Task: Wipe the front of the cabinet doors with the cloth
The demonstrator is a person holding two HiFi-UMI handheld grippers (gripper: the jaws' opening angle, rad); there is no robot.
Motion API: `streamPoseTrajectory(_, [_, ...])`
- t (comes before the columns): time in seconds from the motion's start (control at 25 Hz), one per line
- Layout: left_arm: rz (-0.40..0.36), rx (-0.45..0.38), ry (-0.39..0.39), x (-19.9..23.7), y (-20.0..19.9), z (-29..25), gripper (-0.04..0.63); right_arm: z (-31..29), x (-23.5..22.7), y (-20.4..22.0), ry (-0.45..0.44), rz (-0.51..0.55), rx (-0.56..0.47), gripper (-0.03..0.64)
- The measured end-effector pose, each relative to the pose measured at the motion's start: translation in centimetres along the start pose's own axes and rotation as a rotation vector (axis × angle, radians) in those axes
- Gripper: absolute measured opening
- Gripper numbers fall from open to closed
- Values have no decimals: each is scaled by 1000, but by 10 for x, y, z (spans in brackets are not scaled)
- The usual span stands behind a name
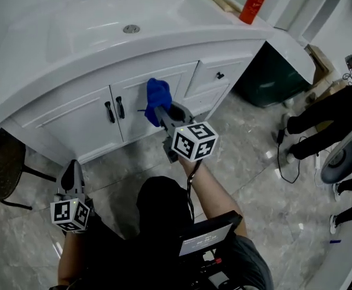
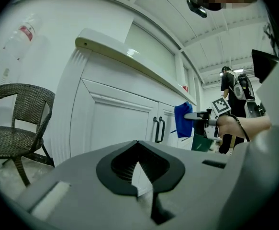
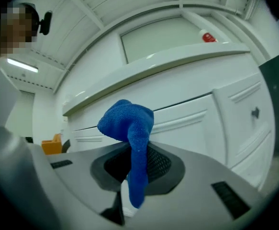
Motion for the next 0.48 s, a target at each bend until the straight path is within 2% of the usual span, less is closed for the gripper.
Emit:
streamPoseTrajectory(0.08, [2,-1,-10,4,0,6,3,-20,29,4,-91,40,14,49])
streamPoseTrajectory(0.16, [5,-1,-33,9,1,17,3,-37,51,10,-146,89,50,49])
streamPoseTrajectory(0.24, [13,-6,-61,17,0,24,3,-52,61,15,-187,86,89,49])
streamPoseTrajectory(0.36, [32,-6,-101,26,2,31,3,-68,59,26,-183,56,130,49])
streamPoseTrajectory(0.48, [43,3,-130,30,9,37,3,-71,51,31,-159,70,111,49])
Point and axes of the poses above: the fingertips, and each gripper's own axes: z backward along the fingers, x to its left, y out of its underside, the point moved 10 cm from there along z, backward along the fingers, and after that the axes turned 7 degrees about x, right-handed, at the moved point
